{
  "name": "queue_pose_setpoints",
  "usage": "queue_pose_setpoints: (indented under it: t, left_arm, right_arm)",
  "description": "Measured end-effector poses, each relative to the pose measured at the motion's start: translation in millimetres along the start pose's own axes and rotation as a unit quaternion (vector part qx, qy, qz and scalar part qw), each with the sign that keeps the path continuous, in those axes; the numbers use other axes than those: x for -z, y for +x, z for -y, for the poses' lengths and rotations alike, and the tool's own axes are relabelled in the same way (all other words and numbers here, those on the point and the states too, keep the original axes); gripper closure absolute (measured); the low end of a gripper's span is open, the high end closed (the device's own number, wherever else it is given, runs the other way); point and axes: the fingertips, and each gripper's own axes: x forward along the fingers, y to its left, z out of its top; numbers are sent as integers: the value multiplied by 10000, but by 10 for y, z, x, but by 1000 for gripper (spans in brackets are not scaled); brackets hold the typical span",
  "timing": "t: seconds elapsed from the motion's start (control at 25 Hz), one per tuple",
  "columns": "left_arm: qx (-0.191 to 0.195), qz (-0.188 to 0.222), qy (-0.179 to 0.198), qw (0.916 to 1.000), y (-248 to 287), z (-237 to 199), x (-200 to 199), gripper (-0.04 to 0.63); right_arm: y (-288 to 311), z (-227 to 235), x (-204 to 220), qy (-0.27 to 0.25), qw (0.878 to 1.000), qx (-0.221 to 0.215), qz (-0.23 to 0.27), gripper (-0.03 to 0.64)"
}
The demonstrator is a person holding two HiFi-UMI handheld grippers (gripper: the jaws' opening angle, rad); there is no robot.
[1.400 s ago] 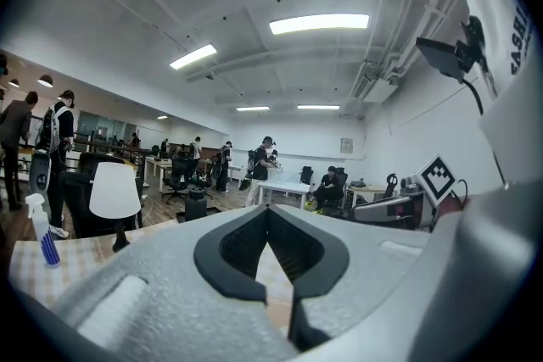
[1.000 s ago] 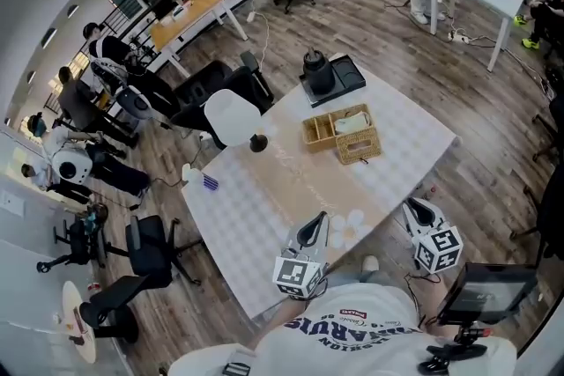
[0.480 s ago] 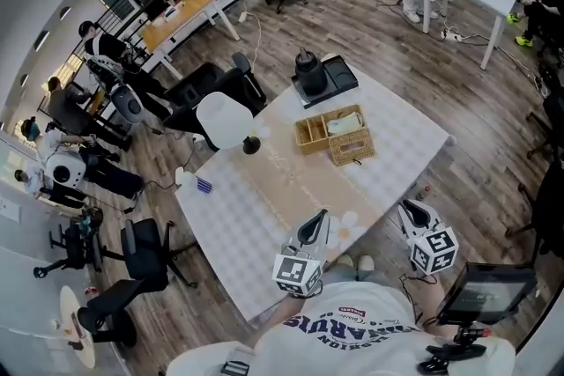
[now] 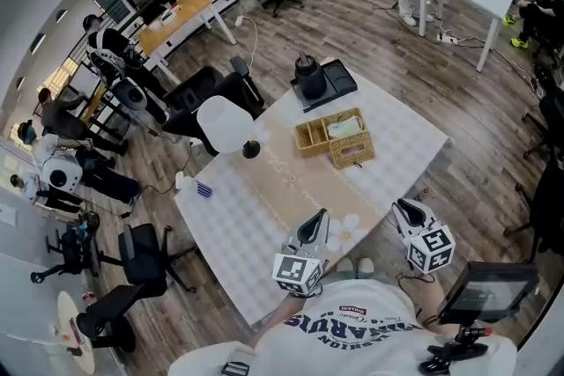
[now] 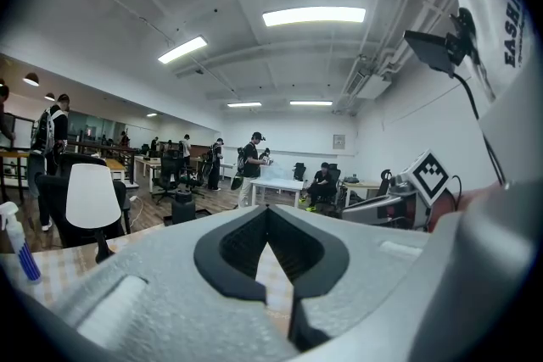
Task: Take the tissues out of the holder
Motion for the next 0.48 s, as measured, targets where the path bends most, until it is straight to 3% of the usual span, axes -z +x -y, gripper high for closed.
queue_pose_setpoints:
  t: [0.48]
  left_arm:
    - [-123, 35, -65, 9999, -95, -224, 40, 592]
  right_arm:
    - [226, -173, 35, -146, 9996, -169, -165, 555]
